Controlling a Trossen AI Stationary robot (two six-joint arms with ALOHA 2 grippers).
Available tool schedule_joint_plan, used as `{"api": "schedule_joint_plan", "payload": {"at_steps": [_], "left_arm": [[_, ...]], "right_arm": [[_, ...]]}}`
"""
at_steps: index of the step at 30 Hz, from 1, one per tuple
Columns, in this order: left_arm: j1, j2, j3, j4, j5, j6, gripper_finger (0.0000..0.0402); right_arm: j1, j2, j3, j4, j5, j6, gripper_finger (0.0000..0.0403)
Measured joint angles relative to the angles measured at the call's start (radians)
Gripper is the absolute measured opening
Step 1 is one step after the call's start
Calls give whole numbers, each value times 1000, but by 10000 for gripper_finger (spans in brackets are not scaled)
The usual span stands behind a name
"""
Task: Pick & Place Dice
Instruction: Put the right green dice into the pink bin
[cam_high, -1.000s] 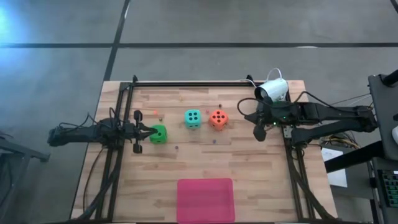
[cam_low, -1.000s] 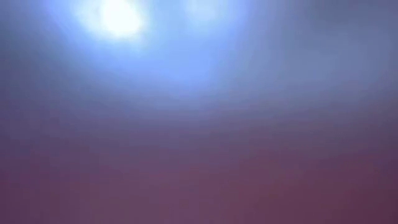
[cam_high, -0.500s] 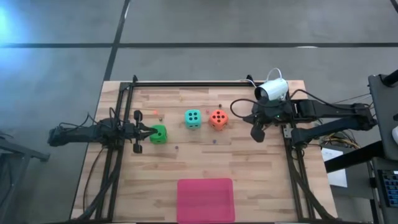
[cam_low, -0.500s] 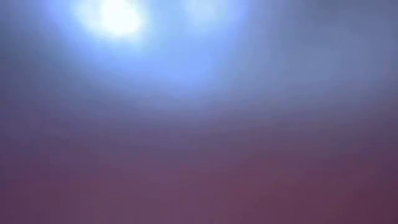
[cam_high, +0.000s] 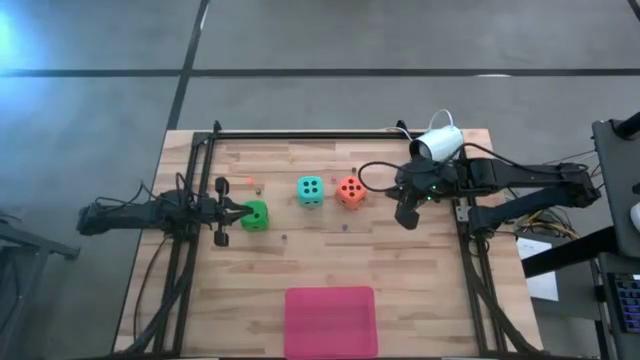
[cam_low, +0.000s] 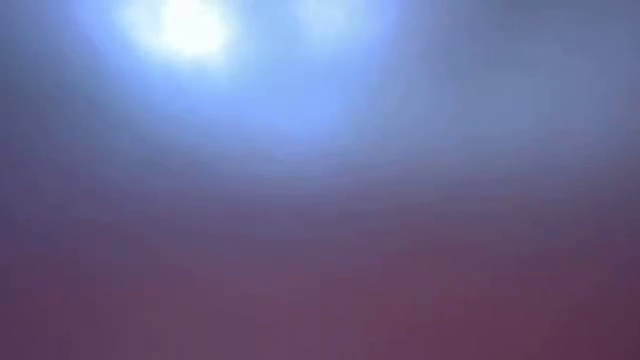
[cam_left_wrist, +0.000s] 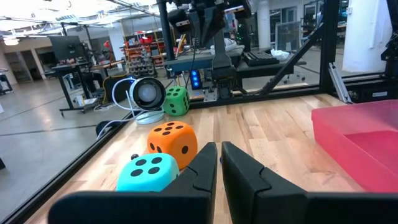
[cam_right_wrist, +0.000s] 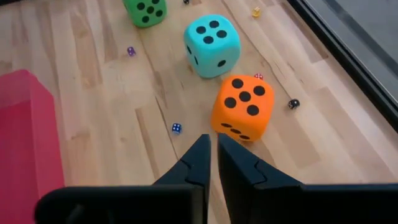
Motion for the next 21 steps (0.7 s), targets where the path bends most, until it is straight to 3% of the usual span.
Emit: {"api": "schedule_joint_plan", "payload": {"at_steps": [13, 21], "left_arm": [[0, 0, 0, 0, 0, 0, 28], [0, 0, 0, 0, 0, 0, 28]], "right_arm": [[0, 45, 17, -6, 1, 17, 142], [-18, 41, 56, -288, 52, 363, 172]]}}
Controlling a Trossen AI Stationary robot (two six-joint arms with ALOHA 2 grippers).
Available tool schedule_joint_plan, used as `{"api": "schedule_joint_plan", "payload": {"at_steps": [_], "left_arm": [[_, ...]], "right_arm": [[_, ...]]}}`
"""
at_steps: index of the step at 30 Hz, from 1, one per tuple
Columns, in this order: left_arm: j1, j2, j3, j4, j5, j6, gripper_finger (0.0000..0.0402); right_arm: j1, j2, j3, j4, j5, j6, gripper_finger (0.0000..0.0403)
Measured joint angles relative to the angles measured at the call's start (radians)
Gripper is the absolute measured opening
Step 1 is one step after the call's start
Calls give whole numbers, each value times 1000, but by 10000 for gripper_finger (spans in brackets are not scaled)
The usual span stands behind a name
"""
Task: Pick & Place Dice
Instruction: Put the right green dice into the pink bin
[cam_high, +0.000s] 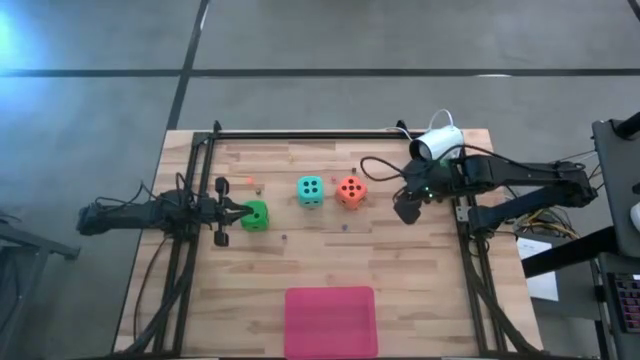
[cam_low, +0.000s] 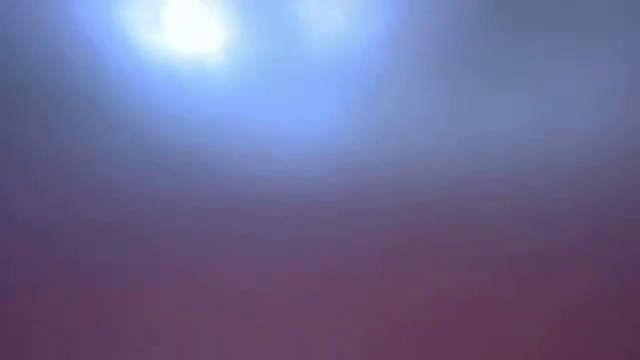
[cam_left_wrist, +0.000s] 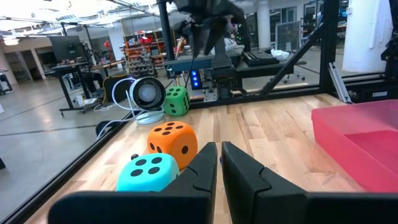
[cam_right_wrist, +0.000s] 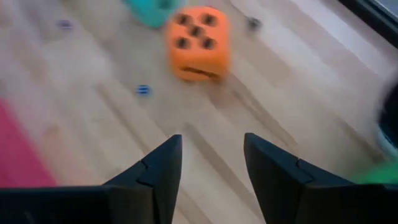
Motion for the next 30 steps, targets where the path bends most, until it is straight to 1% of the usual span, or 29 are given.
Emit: {"api": "schedule_joint_plan", "payload": {"at_steps": [3, 6, 8, 13, 16, 20, 26, 30], "left_arm": [[0, 0, 0, 0, 0, 0, 28], [0, 0, 0, 0, 0, 0, 28], [0, 0, 0, 0, 0, 0, 28], [0, 0, 0, 0, 0, 0, 28], [0, 0, 0, 0, 0, 0, 28], [0, 0, 0, 0, 0, 0, 28], [0, 0, 0, 0, 0, 0, 28], [0, 0, 0, 0, 0, 0, 28]], "right_arm": [[0, 1, -5, -80, 58, 87, 171], [0, 1, -18, -113, 80, 139, 164], [0, 1, -21, -124, 94, 162, 157], [-1, 1, -35, -125, 168, 200, 139], [-6, 1, -37, -124, 174, 204, 128], [-6, 1, -43, -144, 198, 261, 111], [-27, 2, -53, -346, 199, 422, 80], [-90, 2, -57, -413, 194, 457, 59]]}}
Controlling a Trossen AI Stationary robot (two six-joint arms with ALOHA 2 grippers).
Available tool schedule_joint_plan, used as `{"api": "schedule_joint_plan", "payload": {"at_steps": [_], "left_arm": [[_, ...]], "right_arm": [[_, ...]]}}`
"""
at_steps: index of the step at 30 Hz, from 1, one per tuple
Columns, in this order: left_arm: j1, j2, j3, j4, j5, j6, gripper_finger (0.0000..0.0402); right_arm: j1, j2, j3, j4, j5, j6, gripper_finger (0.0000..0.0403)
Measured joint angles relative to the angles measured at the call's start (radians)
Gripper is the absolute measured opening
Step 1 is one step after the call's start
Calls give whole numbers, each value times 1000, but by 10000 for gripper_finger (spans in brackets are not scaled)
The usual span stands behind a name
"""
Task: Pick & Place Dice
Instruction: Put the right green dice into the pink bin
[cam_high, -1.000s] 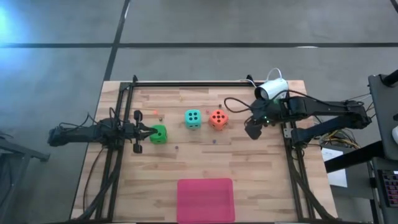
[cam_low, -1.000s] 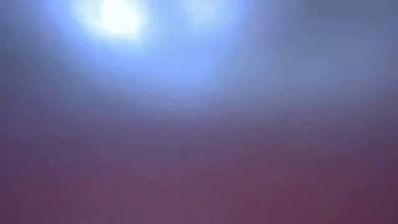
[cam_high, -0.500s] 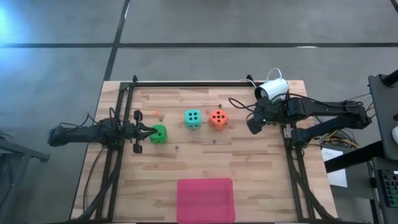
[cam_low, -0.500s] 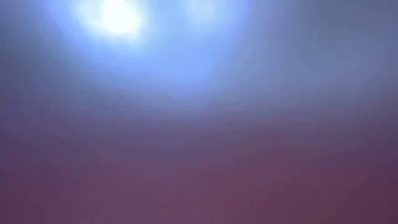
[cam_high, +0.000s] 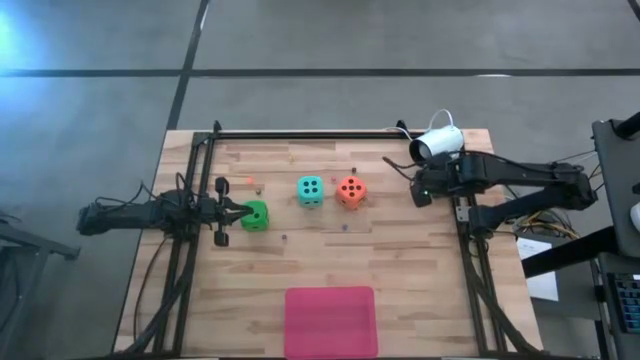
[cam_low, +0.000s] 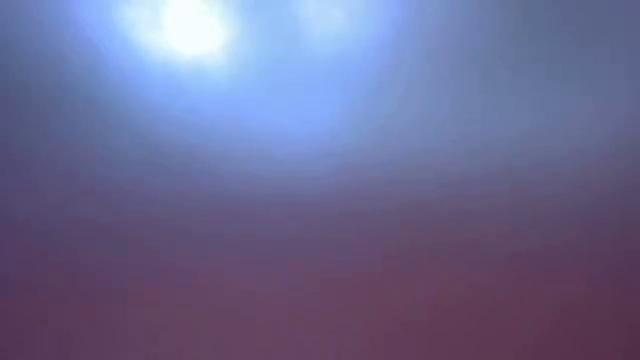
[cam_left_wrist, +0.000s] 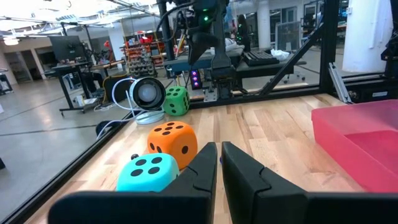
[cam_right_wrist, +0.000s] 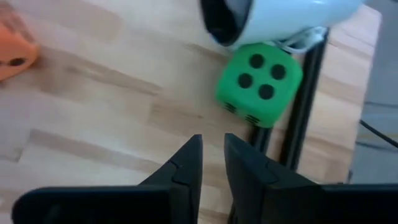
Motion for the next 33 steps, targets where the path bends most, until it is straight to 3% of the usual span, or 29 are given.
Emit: {"api": "schedule_joint_plan", "payload": {"at_steps": [11, 19, 33], "left_arm": [[0, 0, 0, 0, 0, 0, 28], [0, 0, 0, 0, 0, 0, 28], [0, 0, 0, 0, 0, 0, 28]], "right_arm": [[-322, -1, -33, 2, -2, -138, 15], [-514, 0, -90, 28, -2, -200, 8], [-586, 2, -217, 239, -2, -290, 8]]}}
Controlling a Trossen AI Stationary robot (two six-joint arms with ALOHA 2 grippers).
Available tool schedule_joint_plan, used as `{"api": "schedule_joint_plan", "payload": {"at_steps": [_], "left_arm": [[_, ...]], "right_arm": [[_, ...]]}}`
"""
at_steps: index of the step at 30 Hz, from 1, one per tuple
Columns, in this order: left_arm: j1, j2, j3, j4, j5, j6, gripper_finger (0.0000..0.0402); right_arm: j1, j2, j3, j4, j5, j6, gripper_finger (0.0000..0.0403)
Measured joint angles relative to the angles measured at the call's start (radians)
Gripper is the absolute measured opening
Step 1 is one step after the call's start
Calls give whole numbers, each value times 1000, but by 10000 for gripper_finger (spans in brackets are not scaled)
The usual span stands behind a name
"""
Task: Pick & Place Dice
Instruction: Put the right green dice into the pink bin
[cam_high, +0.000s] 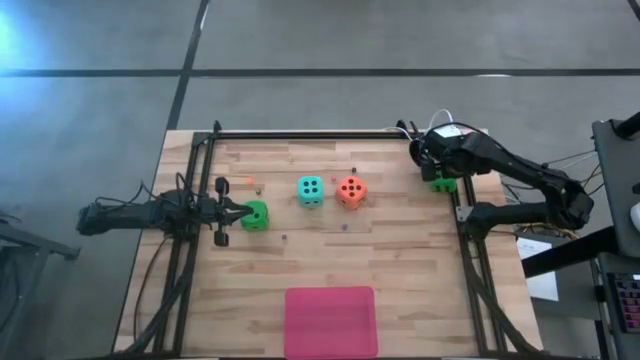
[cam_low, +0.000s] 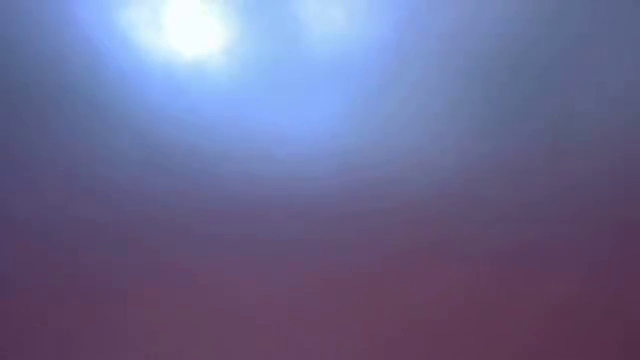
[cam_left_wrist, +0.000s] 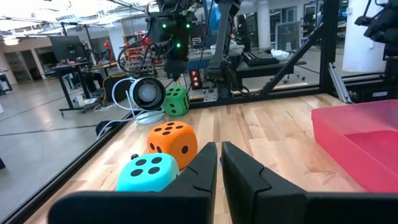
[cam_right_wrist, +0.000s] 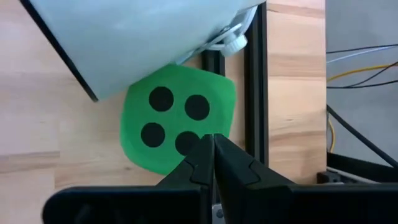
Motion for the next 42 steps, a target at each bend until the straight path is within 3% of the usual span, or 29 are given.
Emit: {"api": "schedule_joint_plan", "payload": {"at_steps": [9, 16, 29, 37, 42], "left_arm": [[0, 0, 0, 0, 0, 0, 28], [0, 0, 0, 0, 0, 0, 28], [0, 0, 0, 0, 0, 0, 28], [0, 0, 0, 0, 0, 0, 28], [0, 0, 0, 0, 0, 0, 28]], "right_arm": [[0, 0, -105, 101, -39, -12, 8], [19, -2, -112, 107, -60, -29, 8], [166, 1, -108, 117, -258, -31, 8], [255, -23, -33, 106, -228, -19, 8], [268, -26, -11, 75, -93, 13, 8]]}}
